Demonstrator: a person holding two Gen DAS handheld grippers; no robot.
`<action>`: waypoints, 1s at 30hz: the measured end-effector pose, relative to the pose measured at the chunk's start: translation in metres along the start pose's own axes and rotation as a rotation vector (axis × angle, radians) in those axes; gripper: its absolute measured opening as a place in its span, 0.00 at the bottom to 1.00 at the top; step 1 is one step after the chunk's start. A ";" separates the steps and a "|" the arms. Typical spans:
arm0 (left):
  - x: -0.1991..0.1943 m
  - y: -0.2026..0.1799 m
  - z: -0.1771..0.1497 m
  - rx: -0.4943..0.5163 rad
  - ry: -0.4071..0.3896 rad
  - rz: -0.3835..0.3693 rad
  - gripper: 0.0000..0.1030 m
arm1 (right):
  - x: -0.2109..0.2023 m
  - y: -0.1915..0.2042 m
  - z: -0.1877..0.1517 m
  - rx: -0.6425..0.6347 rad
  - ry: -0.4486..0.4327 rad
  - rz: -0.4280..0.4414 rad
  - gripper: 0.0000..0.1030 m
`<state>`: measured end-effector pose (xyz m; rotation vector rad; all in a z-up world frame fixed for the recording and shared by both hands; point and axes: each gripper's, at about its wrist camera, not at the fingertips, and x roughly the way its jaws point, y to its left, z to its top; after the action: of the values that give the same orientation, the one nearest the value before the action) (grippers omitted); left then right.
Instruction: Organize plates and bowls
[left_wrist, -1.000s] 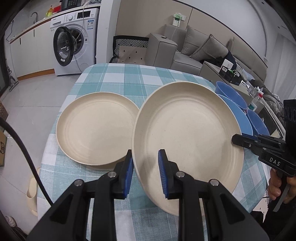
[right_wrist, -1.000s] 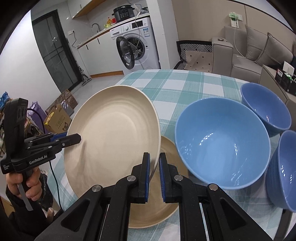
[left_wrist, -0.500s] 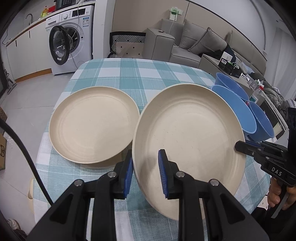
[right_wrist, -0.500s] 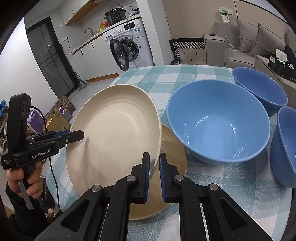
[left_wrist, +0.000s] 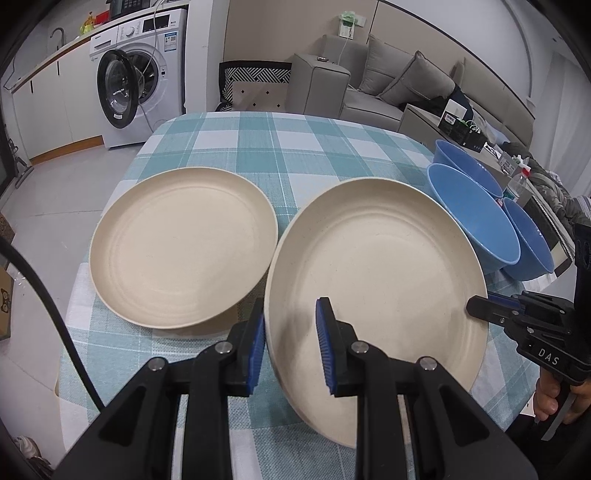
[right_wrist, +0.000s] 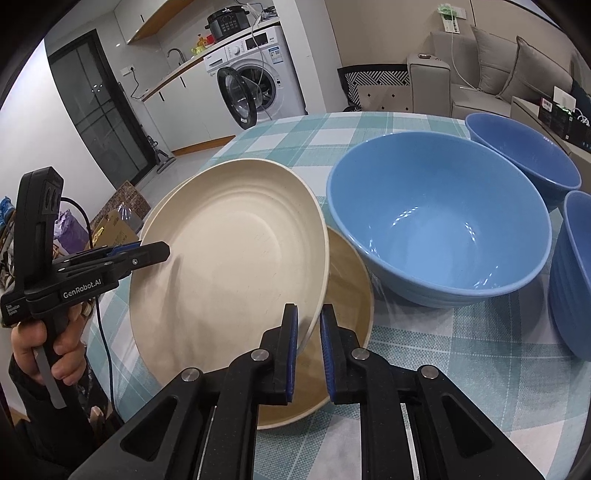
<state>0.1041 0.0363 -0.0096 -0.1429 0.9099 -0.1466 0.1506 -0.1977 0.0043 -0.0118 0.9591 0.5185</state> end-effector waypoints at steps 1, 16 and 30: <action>0.001 0.000 0.000 0.000 -0.001 0.002 0.23 | 0.000 0.000 0.000 0.000 0.001 0.000 0.13; 0.014 -0.008 -0.003 0.015 0.016 0.007 0.23 | 0.007 -0.002 -0.003 -0.029 0.029 -0.052 0.19; 0.022 -0.018 -0.010 0.055 0.039 0.041 0.25 | 0.018 0.001 -0.004 -0.098 0.066 -0.098 0.22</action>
<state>0.1089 0.0135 -0.0294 -0.0702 0.9464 -0.1370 0.1558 -0.1905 -0.0123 -0.1643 0.9913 0.4764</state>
